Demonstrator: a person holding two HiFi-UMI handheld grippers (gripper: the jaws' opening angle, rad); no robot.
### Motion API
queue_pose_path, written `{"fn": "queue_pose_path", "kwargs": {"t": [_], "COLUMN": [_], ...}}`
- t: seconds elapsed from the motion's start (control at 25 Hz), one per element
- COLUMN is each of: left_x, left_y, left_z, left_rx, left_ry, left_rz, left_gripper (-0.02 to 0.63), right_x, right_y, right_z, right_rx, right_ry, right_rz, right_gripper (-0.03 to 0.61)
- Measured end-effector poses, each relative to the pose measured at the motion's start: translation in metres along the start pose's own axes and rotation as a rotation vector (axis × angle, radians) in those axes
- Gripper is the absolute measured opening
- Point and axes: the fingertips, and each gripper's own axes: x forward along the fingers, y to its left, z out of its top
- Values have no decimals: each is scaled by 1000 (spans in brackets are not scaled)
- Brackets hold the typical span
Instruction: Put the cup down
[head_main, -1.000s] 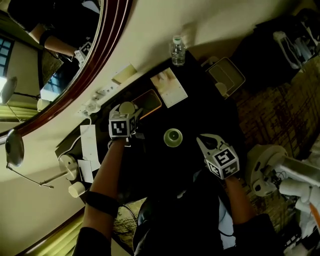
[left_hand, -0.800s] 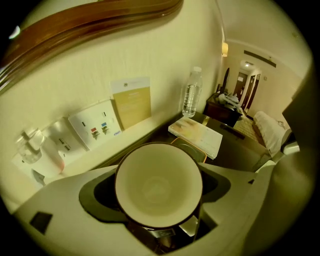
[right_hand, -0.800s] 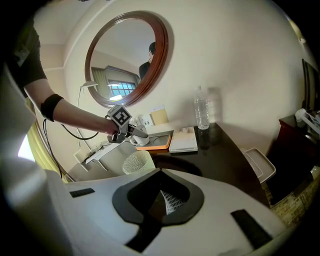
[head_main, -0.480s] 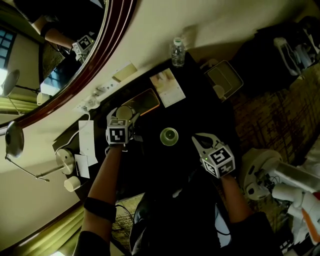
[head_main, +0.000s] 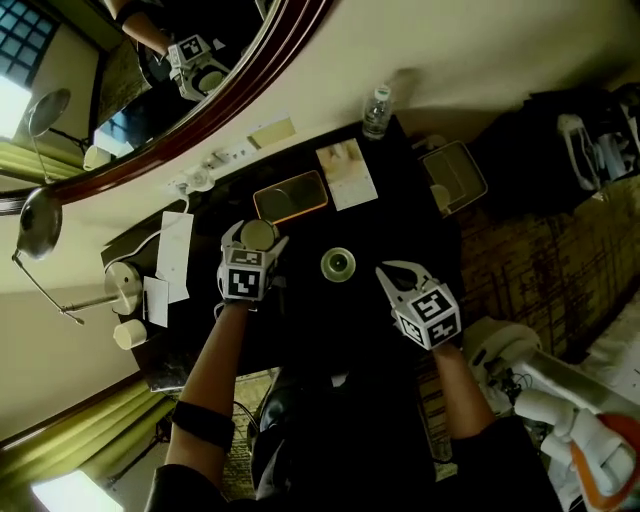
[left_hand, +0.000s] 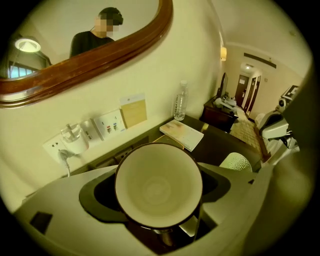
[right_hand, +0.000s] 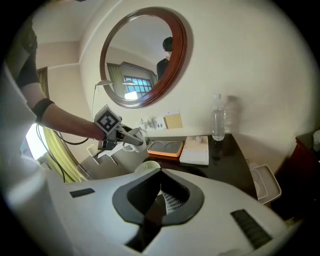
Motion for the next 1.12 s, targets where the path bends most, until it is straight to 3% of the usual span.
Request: {"fn": "queue_pose_path", "kwargs": {"t": [0.52,1.12], "left_x": [-23,-13], "left_y": [-35,-65], "left_z": [-69,-108], "left_rx": [-83,-110], "left_ry": [29,50], "left_rz": [-1,-1], "left_gripper": [410,410], "right_x": [7,6], "right_y": [7,8], "right_z": [15,25], "right_rx": [-116,-176], "right_ry": [41,64], "right_rz": [74,145], "right_gripper": [2,3]}}
